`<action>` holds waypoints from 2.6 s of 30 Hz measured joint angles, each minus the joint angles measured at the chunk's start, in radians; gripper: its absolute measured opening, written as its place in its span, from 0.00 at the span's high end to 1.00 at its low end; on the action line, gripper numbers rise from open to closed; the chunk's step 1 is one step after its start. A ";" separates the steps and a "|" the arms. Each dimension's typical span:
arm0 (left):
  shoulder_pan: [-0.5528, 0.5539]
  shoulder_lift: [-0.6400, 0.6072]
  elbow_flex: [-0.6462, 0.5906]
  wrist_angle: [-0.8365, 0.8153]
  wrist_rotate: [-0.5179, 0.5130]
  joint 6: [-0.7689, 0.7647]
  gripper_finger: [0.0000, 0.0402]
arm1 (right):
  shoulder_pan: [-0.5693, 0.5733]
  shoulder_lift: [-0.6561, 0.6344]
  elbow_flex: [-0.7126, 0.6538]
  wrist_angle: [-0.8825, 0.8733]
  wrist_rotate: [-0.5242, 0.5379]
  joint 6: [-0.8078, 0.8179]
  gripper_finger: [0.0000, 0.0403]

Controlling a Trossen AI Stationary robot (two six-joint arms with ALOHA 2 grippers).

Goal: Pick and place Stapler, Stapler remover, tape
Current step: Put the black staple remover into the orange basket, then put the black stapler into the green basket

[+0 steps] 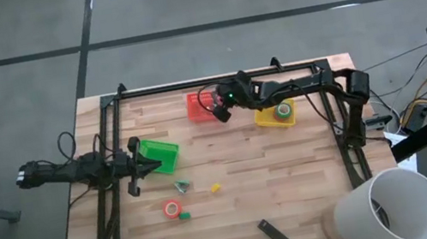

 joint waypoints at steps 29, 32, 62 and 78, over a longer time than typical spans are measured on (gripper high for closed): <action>0.000 0.000 0.000 0.000 0.000 0.000 0.94 | 0.051 -0.026 -0.003 -0.003 -0.384 -0.006 0.68; 0.000 0.000 0.000 0.000 0.000 0.000 0.94 | 0.099 -0.053 -0.003 -0.072 -0.448 -0.014 0.66; 0.000 0.000 0.000 -0.001 0.000 0.000 0.94 | 0.640 -0.172 0.039 -0.604 -0.797 0.743 0.53; 0.000 0.000 0.000 -0.001 0.000 0.000 0.94 | 0.773 -0.105 0.047 -0.601 -0.832 1.043 0.53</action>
